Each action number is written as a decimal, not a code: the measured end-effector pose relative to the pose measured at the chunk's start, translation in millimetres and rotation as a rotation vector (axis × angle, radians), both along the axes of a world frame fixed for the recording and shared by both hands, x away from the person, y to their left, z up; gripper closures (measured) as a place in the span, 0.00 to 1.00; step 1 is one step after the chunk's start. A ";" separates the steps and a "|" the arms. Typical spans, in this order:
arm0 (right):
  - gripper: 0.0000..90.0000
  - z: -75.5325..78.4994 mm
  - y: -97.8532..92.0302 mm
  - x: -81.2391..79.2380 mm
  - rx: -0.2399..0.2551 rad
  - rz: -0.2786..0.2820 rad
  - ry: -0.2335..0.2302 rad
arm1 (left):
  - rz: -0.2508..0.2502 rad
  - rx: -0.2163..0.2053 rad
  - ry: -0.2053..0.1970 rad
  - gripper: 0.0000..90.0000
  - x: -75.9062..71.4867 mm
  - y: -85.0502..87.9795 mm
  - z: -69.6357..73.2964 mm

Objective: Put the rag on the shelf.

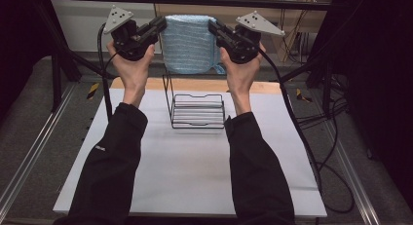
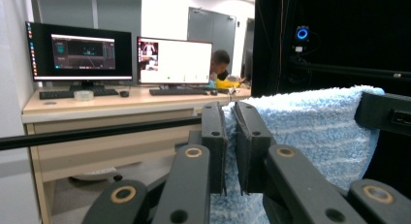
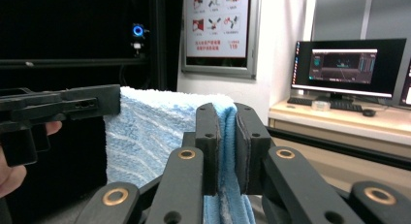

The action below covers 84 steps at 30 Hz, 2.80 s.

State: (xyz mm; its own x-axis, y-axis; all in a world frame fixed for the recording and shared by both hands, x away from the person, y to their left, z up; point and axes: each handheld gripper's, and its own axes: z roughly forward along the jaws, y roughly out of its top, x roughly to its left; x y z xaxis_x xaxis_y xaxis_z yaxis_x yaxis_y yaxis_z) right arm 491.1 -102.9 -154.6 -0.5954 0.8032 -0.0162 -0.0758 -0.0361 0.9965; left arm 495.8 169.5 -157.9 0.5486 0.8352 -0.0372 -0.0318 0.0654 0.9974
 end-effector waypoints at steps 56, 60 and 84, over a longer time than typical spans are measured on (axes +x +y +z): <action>0.91 -70.8 -24.1 -3.7 -0.062 0.055 0.152 | -0.140 0.122 0.109 0.92 -9.0 1.1 -66.6; 0.91 -71.9 -25.1 -8.2 -0.069 0.070 0.162 | -0.157 0.124 0.119 0.92 -12.4 1.9 -66.5; 0.91 -67.7 -29.0 -21.9 -0.150 0.129 0.147 | -0.181 0.179 0.154 0.92 -29.5 4.6 -63.2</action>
State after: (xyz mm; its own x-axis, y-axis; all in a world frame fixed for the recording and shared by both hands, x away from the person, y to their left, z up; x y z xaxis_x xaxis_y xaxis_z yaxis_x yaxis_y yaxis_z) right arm 469.3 -131.9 -222.3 -0.6976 0.7156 -0.0355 0.0660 0.1135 0.9913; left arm 466.4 174.0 -221.1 0.6887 0.7250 0.0071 0.1174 -0.1211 0.9857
